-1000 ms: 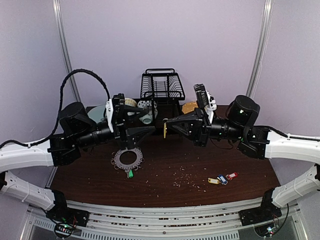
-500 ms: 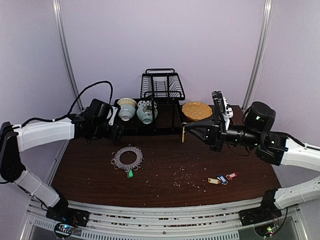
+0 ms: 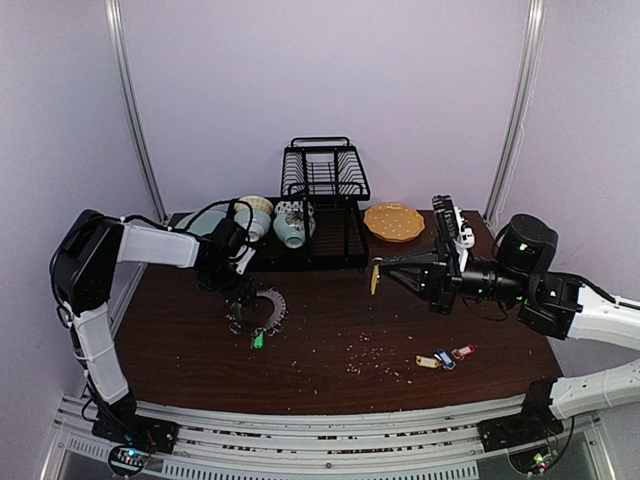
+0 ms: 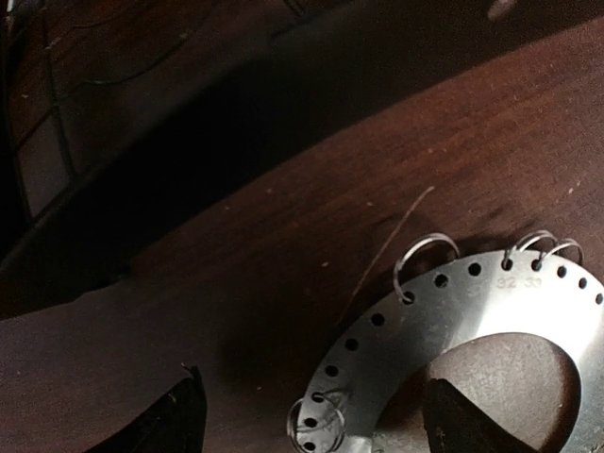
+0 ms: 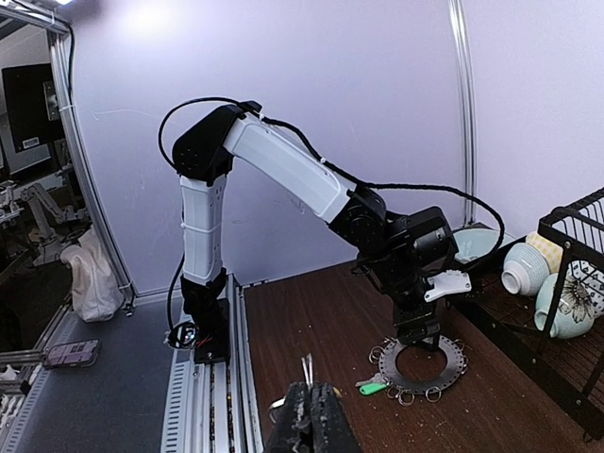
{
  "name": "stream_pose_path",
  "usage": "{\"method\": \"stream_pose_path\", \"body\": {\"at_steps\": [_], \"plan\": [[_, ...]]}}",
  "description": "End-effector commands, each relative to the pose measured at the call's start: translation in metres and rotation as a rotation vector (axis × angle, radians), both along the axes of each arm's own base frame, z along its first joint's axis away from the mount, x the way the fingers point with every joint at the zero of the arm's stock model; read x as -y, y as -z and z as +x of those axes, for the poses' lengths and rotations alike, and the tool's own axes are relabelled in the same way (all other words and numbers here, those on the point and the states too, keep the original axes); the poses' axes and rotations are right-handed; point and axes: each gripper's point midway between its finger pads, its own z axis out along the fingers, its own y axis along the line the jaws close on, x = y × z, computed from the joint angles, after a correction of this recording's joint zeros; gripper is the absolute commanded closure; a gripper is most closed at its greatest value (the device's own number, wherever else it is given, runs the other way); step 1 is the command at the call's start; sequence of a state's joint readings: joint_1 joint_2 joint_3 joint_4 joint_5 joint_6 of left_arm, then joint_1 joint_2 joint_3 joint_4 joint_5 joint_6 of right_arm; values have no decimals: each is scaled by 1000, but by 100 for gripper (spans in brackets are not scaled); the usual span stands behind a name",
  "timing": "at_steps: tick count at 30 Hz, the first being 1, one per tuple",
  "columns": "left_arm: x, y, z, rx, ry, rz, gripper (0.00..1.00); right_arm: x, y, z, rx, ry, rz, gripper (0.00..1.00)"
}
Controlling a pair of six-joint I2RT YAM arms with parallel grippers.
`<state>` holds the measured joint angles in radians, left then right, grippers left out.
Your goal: Put the keys on the keyring
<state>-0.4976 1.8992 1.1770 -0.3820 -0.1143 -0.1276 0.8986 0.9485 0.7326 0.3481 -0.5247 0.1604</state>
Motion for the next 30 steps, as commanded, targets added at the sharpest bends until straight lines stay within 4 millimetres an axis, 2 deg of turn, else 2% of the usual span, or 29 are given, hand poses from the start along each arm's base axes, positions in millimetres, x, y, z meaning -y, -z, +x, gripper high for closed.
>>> {"method": "stream_pose_path", "body": {"at_steps": [1, 4, 6, 8, 11, 15, 19, 22, 24, 27, 30], "plan": [[15, 16, -9, -62, 113, -19, 19, 4, -2, -3, 13, -2, 24, 100], [24, 21, -17, -112, 184, -47, 21, 4, -3, -2, 15, -1, 25, 100], [28, 29, -28, -161, 220, -65, 26, 4, -2, -2, 16, -2, 22, 100], [26, 38, -38, -199, 223, -54, 33, 3, -2, -2, 16, -3, 22, 100], [19, 47, -55, -239, 214, -14, 38, 3, -3, -2, 17, -9, 25, 100], [14, 53, -84, -277, 210, 53, 47, 3, -5, -3, 22, -12, 30, 100], [24, 58, -123, -330, 270, 69, 52, 3, -6, -4, 28, -15, 33, 100], [34, 56, -140, -351, 305, 48, 54, 3, -7, -4, 28, -19, 35, 100], [35, 52, -135, -325, 312, 53, 46, 3, -8, -5, 29, -21, 35, 100], [41, 38, -109, -232, 339, 93, 38, 3, -8, -4, 31, -18, 35, 100], [71, 11, -82, -125, 442, 16, 32, 3, -7, -5, 27, -19, 32, 100]]}}
